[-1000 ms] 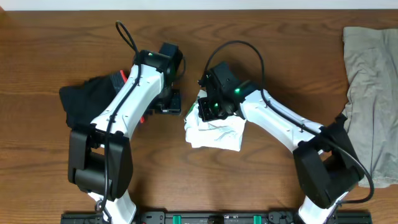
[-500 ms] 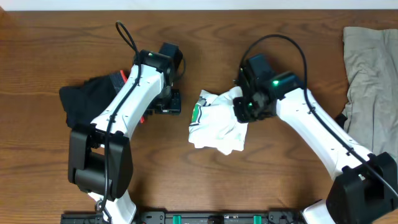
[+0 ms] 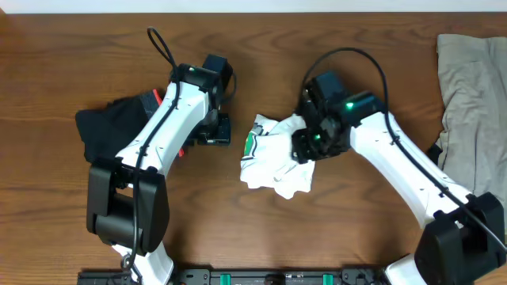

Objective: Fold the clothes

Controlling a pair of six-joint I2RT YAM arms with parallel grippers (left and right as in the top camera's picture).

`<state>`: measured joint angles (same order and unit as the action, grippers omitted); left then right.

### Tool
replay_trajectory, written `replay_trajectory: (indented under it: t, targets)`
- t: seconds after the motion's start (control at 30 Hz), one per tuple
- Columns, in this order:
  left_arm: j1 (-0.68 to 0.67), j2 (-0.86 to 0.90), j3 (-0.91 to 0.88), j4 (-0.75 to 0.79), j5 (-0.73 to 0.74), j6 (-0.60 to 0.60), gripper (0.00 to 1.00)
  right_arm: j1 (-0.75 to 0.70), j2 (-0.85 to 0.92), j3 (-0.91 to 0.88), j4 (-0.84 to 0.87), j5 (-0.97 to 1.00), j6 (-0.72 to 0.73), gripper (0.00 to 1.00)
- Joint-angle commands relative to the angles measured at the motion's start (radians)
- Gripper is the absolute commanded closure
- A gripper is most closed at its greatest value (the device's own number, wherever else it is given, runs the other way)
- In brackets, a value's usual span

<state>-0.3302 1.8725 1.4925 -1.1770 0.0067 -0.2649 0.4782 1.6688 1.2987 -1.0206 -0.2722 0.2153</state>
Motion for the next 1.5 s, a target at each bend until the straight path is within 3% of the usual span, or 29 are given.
replay_trajectory:
  t: [0.0,0.4,0.57,0.8,1.23,1.3,1.47]
  targets:
    - [0.001,0.010,-0.004,-0.004,-0.015,0.006,0.33,0.060,0.002,-0.040,0.016,-0.058,0.040,0.46]
    - [0.001,0.010,-0.004,-0.004,-0.015,0.006,0.32,0.221,0.002,-0.150,0.154,0.029,0.060,0.51]
    - [0.001,0.010,-0.004,-0.004,-0.015,0.006,0.32,0.222,0.002,-0.166,0.199,0.096,-0.028,0.57]
    - [0.001,0.010,-0.004,-0.004,-0.015,0.006,0.32,0.222,0.002,-0.282,0.387,-0.003,-0.124,0.61]
    - [0.001,0.010,-0.004,-0.004,-0.015,0.006,0.32,0.129,-0.143,-0.282,0.093,0.072,-0.095,0.83]
    - [0.001,0.010,-0.004,-0.004,-0.015,0.006,0.32,0.111,-0.148,-0.282,0.070,0.081,-0.085,0.83]
    - [0.001,0.010,-0.004,0.000,-0.015,0.006,0.32,0.105,-0.146,-0.282,0.193,-0.016,-0.163,0.65]
